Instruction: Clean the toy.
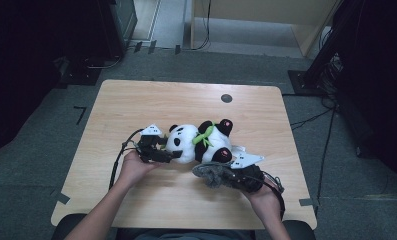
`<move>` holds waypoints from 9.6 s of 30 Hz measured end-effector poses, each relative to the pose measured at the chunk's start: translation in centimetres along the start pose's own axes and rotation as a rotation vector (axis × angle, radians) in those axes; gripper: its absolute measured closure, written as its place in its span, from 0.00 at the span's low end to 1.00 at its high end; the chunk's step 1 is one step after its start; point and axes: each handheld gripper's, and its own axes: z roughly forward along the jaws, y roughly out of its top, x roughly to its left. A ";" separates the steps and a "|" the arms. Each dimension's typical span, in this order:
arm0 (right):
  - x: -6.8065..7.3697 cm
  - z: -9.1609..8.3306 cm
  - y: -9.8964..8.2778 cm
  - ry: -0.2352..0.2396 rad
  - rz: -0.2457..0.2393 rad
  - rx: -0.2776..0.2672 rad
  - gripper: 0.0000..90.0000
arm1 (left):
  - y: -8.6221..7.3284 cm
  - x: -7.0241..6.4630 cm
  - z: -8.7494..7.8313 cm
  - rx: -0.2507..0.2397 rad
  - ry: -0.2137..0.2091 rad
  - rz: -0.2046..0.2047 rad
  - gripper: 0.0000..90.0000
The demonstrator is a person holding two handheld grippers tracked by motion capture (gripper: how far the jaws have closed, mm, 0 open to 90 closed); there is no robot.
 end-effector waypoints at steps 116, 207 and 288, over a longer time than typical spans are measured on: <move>-6.9 -1.5 1.2 0.043 0.253 -0.242 0.14 | 0.0 0.0 -1.9 -0.058 -0.045 -0.042 0.10; -5.9 2.2 6.2 0.209 0.185 -0.255 0.32 | 0.4 -0.4 -3.9 -0.113 0.066 0.042 0.60; -5.2 1.9 5.8 0.223 0.147 -0.177 0.44 | 0.1 -0.1 -3.9 -0.128 0.045 -0.026 0.51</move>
